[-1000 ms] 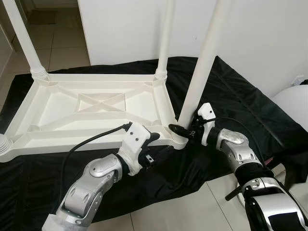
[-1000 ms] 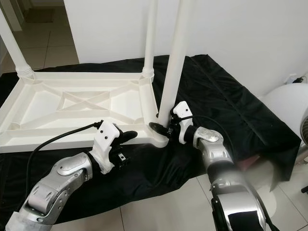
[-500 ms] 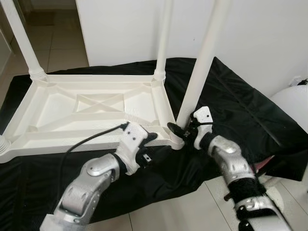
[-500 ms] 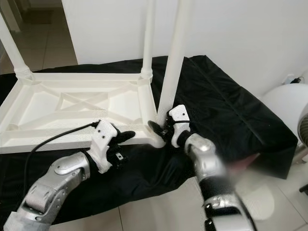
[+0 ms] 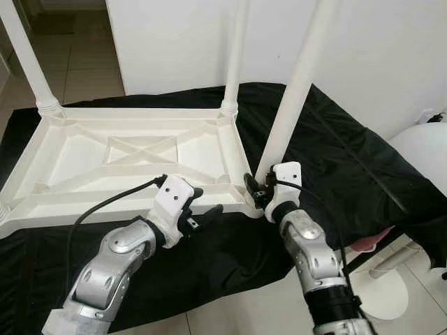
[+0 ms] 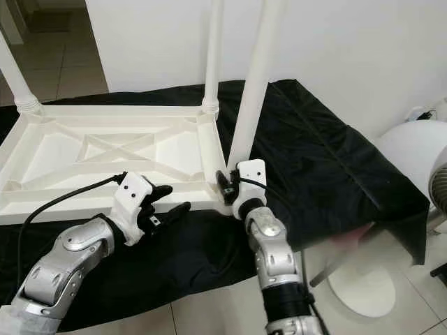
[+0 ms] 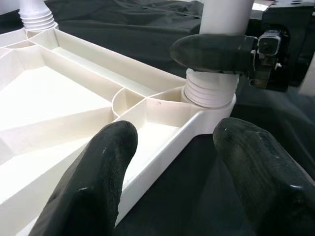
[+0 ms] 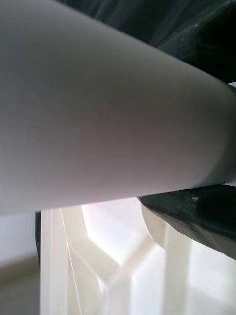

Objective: Building children table

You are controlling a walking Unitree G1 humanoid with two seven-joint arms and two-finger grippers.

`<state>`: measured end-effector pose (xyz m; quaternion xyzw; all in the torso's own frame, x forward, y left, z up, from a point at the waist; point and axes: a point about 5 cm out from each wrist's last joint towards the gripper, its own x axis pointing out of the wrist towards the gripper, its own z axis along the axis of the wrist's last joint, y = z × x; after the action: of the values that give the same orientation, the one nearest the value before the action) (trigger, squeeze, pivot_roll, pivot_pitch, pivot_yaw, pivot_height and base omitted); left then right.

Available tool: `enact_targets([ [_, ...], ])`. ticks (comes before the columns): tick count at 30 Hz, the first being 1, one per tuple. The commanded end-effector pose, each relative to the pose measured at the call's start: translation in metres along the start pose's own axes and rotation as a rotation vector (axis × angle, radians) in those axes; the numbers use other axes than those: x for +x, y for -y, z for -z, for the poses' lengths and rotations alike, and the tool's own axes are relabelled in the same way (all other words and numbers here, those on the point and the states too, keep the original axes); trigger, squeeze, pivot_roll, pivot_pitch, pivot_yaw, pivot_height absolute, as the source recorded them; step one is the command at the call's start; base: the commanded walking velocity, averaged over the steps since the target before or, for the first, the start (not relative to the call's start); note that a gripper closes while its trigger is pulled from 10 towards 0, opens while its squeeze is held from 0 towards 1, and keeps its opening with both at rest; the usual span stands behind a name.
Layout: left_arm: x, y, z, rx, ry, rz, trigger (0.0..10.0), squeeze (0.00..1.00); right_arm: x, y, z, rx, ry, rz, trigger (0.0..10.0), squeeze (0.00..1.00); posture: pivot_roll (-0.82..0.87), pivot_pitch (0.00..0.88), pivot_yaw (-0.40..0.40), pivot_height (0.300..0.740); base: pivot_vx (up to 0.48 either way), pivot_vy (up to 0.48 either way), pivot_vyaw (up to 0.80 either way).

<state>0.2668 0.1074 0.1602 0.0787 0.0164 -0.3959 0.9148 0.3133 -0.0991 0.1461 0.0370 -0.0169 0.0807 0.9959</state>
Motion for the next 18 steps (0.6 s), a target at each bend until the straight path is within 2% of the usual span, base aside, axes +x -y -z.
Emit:
enact_targets([
  [1,0.001,0.002,0.003,-0.001,-0.009,-0.008,10.0,0.00,-0.003,0.004,0.013,0.037,-0.070,0.074,10.0,0.00,-0.01,0.038,-0.057,0.740,0.000,0.000,0.00],
  [5,0.002,0.004,0.003,-0.008,-0.007,0.002,10.0,0.00,-0.003,-0.001,0.008,0.070,-0.051,0.077,10.0,0.00,-0.02,0.036,-0.048,0.740,0.000,0.000,0.00],
  [9,0.006,0.007,0.003,-0.001,0.001,0.023,10.0,0.00,-0.006,0.004,0.002,0.063,-0.046,0.096,10.0,0.00,-0.04,0.043,-0.053,0.740,0.000,0.000,0.00],
  [10,0.006,0.008,0.003,0.000,0.003,0.027,10.0,0.00,-0.007,0.006,0.002,0.065,-0.046,0.096,10.0,1.00,-0.04,0.046,-0.054,0.740,0.000,0.000,0.00],
  [18,0.005,0.011,0.004,-0.013,0.002,0.030,10.0,0.00,-0.013,0.004,0.001,0.068,-0.046,0.075,10.0,1.00,-0.05,0.068,-0.042,0.740,0.000,0.000,0.00],
])
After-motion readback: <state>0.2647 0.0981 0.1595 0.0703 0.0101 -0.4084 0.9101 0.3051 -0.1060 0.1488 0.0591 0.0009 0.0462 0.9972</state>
